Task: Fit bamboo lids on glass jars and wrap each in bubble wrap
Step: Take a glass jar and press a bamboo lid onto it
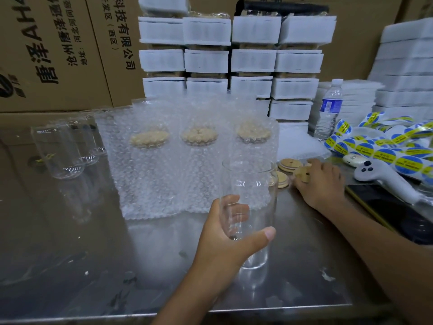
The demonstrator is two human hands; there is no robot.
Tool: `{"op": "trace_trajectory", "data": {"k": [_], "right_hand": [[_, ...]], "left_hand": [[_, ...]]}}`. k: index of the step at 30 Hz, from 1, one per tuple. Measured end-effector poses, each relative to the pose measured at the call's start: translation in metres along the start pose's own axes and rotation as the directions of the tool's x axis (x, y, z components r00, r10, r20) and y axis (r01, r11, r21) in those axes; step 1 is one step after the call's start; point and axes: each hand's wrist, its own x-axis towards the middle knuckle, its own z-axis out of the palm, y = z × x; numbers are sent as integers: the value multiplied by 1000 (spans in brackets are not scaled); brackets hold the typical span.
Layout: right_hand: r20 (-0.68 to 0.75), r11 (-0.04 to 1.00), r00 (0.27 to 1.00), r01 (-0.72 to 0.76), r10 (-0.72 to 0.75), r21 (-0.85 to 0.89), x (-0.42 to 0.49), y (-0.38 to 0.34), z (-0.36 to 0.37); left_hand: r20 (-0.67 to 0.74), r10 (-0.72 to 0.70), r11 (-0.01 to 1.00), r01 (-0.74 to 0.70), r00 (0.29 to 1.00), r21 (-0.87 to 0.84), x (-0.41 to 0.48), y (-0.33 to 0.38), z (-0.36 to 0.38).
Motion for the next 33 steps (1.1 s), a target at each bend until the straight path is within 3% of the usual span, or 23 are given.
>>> {"op": "trace_trajectory", "data": {"k": [3, 7, 10, 14, 16, 21, 27, 33], "right_hand": [[-69, 967, 995, -58, 77, 249, -5, -3, -5], [-103, 750, 955, -149, 278, 645, -18, -12, -12], [103, 462, 921, -282, 375, 841, -31, -26, -20], [372, -34, 864, -384, 340, 923, -42, -51, -50], [410, -156, 875, -382, 258, 911, -47, -59, -66], [334, -195, 940, -315, 75, 929, -63, -73, -98], [144, -75, 989, -145, -20, 987, -89, -85, -123], [156, 0, 970, -159, -188, 987, -103, -94, -127]], "left_hand": [[8, -1, 1000, 1, 1000, -7, -1, 0, 0], [23, -5, 1000, 5, 1000, 18, -2, -1, 0], [26, -5, 999, 4, 1000, 41, -2, -1, 0], [26, 1, 999, -2, 1000, 35, -3, 0, -1], [34, 9, 1000, -10, 999, 27, -4, 1, -1], [45, 14, 999, -15, 999, 29, -3, 2, -1], [28, 2, 997, -4, 1000, 76, -4, 0, -1], [20, 9, 998, -10, 1000, 60, -4, 1, -1]]}}
